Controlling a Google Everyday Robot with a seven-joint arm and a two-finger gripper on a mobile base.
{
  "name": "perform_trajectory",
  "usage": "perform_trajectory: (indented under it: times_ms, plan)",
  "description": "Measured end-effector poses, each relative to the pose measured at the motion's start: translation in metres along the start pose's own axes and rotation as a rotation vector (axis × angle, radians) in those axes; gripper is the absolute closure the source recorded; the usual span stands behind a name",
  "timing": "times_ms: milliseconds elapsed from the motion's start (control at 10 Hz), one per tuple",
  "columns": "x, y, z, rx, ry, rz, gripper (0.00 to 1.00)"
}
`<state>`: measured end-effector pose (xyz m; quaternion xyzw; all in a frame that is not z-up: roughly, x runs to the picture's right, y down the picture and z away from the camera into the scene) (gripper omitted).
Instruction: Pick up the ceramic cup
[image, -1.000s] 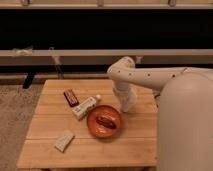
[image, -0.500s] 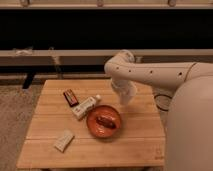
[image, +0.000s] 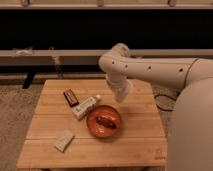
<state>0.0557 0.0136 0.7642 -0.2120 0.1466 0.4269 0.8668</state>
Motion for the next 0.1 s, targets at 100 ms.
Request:
perform_trajectory:
  times_ms: [100]
  plan:
    - [0.0005, -0.0004, 0.0002, 0.0, 0.001, 0.001, 1.0]
